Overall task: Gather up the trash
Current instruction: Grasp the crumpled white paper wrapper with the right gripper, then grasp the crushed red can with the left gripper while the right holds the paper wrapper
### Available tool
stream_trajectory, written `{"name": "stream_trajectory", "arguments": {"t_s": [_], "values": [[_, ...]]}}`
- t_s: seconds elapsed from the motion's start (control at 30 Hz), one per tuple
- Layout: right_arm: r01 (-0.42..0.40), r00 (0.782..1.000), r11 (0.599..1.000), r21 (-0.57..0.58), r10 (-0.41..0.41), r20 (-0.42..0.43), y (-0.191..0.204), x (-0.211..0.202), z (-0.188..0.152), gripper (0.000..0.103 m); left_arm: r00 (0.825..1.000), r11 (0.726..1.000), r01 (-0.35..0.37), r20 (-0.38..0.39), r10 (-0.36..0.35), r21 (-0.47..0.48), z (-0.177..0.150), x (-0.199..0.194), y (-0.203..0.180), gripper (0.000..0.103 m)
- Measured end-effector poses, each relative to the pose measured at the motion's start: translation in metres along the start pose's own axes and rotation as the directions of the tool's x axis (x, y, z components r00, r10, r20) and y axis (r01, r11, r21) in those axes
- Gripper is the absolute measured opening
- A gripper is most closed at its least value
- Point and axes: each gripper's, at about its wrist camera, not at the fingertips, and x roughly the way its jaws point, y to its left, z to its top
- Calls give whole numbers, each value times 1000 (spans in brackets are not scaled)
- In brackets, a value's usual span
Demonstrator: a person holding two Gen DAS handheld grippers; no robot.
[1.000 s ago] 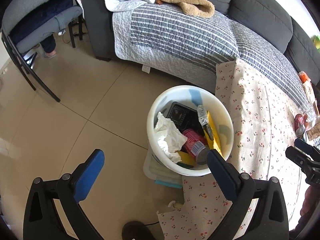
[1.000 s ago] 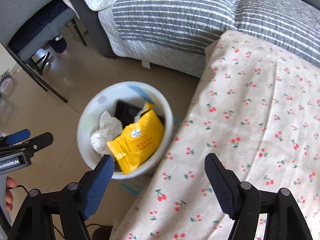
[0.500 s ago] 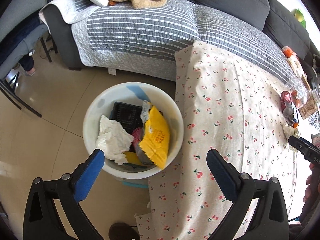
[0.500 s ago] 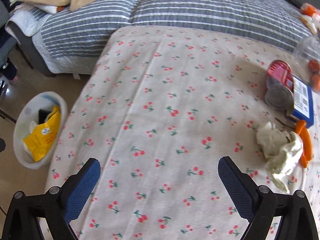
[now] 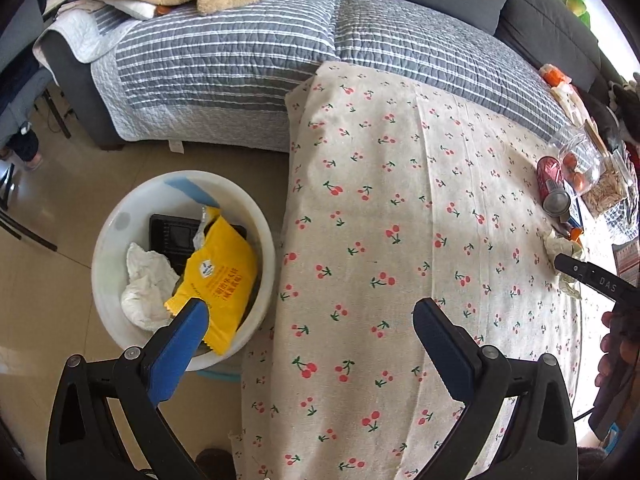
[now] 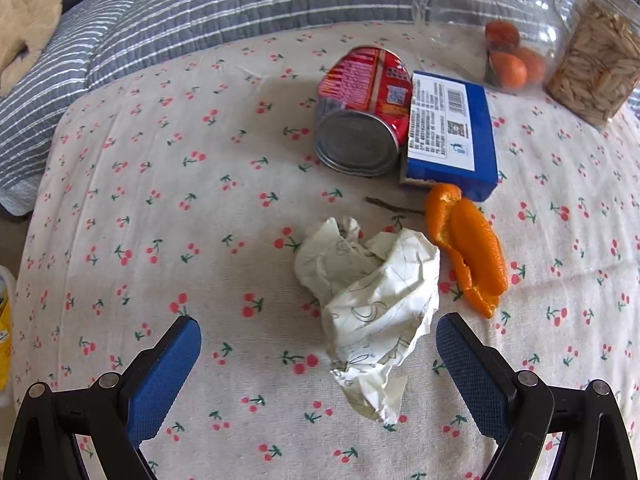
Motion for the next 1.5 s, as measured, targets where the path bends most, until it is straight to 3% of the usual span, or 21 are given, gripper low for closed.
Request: {"name": "stream_trajectory", "arguments": {"t_s": [0.1, 0.23, 0.37, 0.7, 0.93, 1.17, 1.3, 1.5], "values": [[-14, 1000, 1000, 25, 14, -20, -4, 7, 0, 79, 1000, 1000, 3, -4, -3, 12, 1, 2, -9, 103], [-1, 1000, 1000, 15, 2, -29, -6, 14, 1, 72, 1000, 1000, 8, -8, -8, 27, 1, 4, -21, 103], [-44, 998, 998, 38, 46, -49, -15, 19, 3, 33, 1000, 998, 14, -2, -14, 58, 1, 4, -40, 103], [-141, 989, 990, 18, 140, 42, -48, -35, 0, 31, 997, 979, 72, 5, -75, 191, -6, 7, -118, 103], [-82, 992, 994, 76, 74, 102, -116, -69, -1, 31, 983, 953, 135, 83, -163, 271, 1, 4, -194, 103], [-66, 993, 989, 129, 51, 110, -175, -79, -9, 31, 967, 930, 186, 106, -230, 317, 48, 20, -272, 97], [-92, 991, 983, 160, 74, 114, -195, -82, -7, 31, 972, 935, 174, 101, -214, 309, 77, 37, -307, 91], [-115, 988, 975, 192, 93, 120, -215, -82, -2, 31, 991, 942, 114, 36, -132, 317, 107, 77, -337, 69]]}}
